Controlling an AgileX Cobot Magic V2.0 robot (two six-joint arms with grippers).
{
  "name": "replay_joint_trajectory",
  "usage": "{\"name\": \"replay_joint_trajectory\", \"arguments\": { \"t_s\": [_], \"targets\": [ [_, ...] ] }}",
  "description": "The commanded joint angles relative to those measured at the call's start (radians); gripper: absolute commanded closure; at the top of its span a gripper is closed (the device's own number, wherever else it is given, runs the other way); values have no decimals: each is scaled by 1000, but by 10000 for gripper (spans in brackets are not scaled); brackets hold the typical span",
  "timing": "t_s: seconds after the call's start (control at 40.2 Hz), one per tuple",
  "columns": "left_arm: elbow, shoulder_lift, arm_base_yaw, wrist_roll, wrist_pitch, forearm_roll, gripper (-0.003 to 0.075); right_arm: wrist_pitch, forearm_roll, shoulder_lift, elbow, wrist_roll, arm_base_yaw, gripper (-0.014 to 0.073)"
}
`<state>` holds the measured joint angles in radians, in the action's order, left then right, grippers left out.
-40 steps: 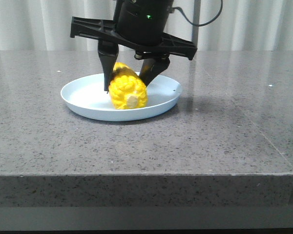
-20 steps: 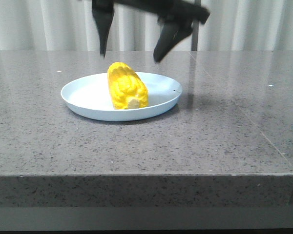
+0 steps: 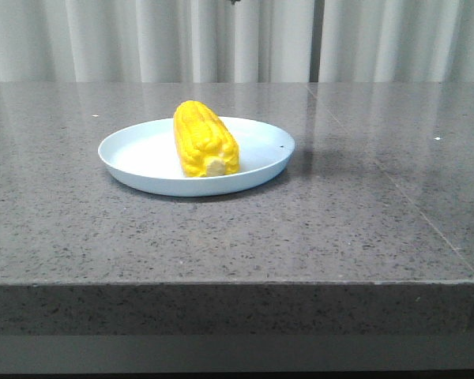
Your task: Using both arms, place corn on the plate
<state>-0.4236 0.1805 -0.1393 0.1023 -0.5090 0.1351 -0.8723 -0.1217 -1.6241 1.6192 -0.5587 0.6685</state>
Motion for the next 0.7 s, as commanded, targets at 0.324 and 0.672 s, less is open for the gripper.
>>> {"name": "replay_joint_trajectory", "arguments": {
  "t_s": [0.324,0.672],
  "targets": [
    [-25,11,2,0,79,6,741,-79,-29,55,29,97,-151,657],
    [-25,11,2,0,79,6,741,-75,-24,253,-163,151,-328,657]
  ]
}}
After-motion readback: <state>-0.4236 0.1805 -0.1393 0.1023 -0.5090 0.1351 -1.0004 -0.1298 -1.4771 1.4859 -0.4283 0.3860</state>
